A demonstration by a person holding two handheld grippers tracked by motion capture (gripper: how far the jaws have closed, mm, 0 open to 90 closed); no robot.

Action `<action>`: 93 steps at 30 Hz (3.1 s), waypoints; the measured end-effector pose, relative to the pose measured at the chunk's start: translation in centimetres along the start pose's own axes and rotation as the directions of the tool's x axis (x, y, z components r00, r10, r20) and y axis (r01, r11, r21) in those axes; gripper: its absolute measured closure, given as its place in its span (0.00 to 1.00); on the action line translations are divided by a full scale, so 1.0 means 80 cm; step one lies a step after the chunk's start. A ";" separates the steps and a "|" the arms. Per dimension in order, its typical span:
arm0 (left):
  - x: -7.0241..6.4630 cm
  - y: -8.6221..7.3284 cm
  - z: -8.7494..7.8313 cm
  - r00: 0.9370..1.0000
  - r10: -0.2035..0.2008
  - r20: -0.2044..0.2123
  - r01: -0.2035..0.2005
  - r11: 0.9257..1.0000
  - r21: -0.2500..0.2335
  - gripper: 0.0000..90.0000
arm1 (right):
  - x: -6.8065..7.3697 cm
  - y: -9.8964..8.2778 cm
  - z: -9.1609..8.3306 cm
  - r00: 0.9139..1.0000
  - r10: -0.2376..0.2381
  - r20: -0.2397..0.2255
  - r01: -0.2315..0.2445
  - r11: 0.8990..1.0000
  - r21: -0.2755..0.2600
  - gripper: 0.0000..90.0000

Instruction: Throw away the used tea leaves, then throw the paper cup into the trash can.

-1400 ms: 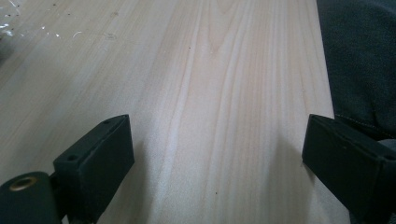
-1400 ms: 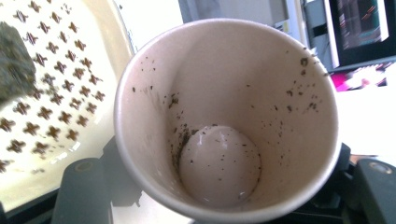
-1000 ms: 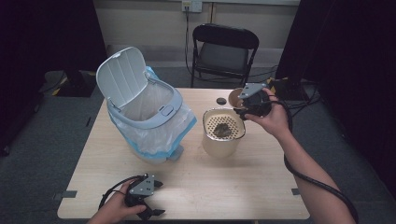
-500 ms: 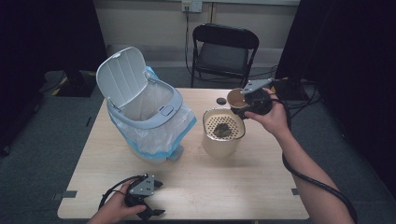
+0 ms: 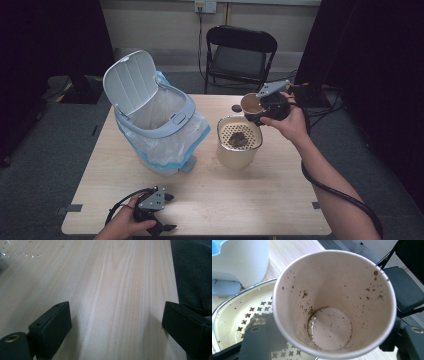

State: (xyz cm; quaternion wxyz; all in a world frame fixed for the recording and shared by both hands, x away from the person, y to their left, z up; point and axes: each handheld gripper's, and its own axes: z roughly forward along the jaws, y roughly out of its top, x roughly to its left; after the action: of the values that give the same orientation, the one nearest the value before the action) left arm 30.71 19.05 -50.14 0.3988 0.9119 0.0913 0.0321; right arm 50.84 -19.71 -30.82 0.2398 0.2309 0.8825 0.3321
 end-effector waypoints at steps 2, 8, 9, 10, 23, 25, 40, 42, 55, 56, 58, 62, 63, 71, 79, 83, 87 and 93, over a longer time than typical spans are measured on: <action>0.000 0.000 0.000 1.000 0.001 0.000 -0.001 1.000 0.003 0.09 | 0.001 0.001 -0.001 1.000 0.006 -0.004 -0.006 1.000 0.005 0.31; 0.000 0.000 -0.001 1.000 0.001 0.001 -0.001 1.000 0.005 0.09 | 0.002 0.009 -0.002 1.000 0.005 -0.020 -0.005 1.000 0.002 0.31; 0.000 0.000 0.000 1.000 0.001 0.001 -0.001 1.000 0.003 0.09 | 0.002 0.012 -0.002 0.999 0.006 -0.033 -0.006 1.000 -0.001 0.31; 0.000 0.000 0.000 1.000 0.001 0.001 -0.001 1.000 0.003 0.09 | 0.002 0.012 -0.002 0.999 0.006 -0.033 -0.006 1.000 -0.001 0.31; 0.000 0.000 0.000 1.000 0.003 0.002 -0.003 1.000 0.002 0.09 | 0.001 0.032 -0.001 0.992 0.089 -0.094 -0.091 0.996 -0.017 0.31; 0.000 0.000 0.000 1.000 0.001 0.003 -0.001 1.000 0.002 0.09 | 0.001 0.036 -0.001 0.990 0.093 -0.102 -0.096 0.995 -0.023 0.31; 0.000 0.000 0.000 1.000 0.002 0.002 -0.002 1.000 0.002 0.09 | 0.007 0.059 -0.001 0.990 0.068 -0.120 -0.071 0.997 -0.020 0.31; 0.000 0.000 0.000 1.000 0.002 0.002 -0.002 1.000 0.003 0.09 | 0.008 0.061 -0.001 0.990 0.069 -0.123 -0.072 0.997 -0.021 0.31; 0.000 0.000 0.000 1.000 0.001 0.004 -0.001 1.000 0.002 0.09 | 0.018 0.077 0.004 0.987 0.046 -0.155 -0.049 0.999 -0.015 0.31; 0.000 0.000 0.000 1.000 0.002 0.004 -0.002 1.000 0.002 0.09 | 0.019 0.078 0.003 0.987 0.047 -0.153 -0.050 0.999 -0.014 0.31; 0.000 0.000 0.000 1.000 0.003 0.003 -0.003 1.000 0.005 0.09 | 0.020 0.080 0.003 0.986 0.051 -0.157 -0.055 0.998 -0.024 0.31; 0.000 0.000 0.000 1.000 0.004 0.002 -0.004 1.000 0.005 0.09 | 0.022 0.085 0.003 0.986 0.049 -0.160 -0.054 0.998 -0.027 0.31; 0.000 0.000 -0.001 1.000 0.005 0.001 -0.005 1.000 0.008 0.09 | 0.024 0.089 0.003 0.985 0.047 -0.164 -0.052 0.998 -0.028 0.31; 0.000 0.000 0.000 1.000 0.005 0.001 -0.005 1.000 0.006 0.09 | 0.025 0.104 -0.002 0.985 0.028 -0.172 -0.034 0.999 -0.033 0.31; 0.000 0.000 -0.001 1.000 0.009 -0.001 -0.008 1.000 0.007 0.09 | 0.024 0.113 -0.004 0.984 0.025 -0.175 -0.031 0.999 -0.035 0.31; 0.000 0.000 0.000 1.000 0.008 -0.001 -0.008 1.000 0.006 0.08 | 0.024 0.121 -0.005 0.984 0.026 -0.177 -0.033 0.999 -0.042 0.31; 0.000 0.000 0.000 1.000 0.008 -0.001 -0.008 1.000 0.007 0.08 | 0.026 0.131 -0.007 0.984 0.015 -0.180 -0.024 0.999 -0.044 0.31; 0.000 0.000 0.000 1.000 0.009 0.000 -0.009 1.000 0.007 0.08 | 0.030 0.146 -0.009 0.982 0.002 -0.187 -0.012 0.999 -0.053 0.31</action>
State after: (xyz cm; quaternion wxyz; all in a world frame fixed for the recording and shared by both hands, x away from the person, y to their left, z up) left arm 30.74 19.06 -50.11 0.3957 0.9136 0.0874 0.0335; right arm 51.49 -10.82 -22.86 0.1608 0.1955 0.8911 0.3767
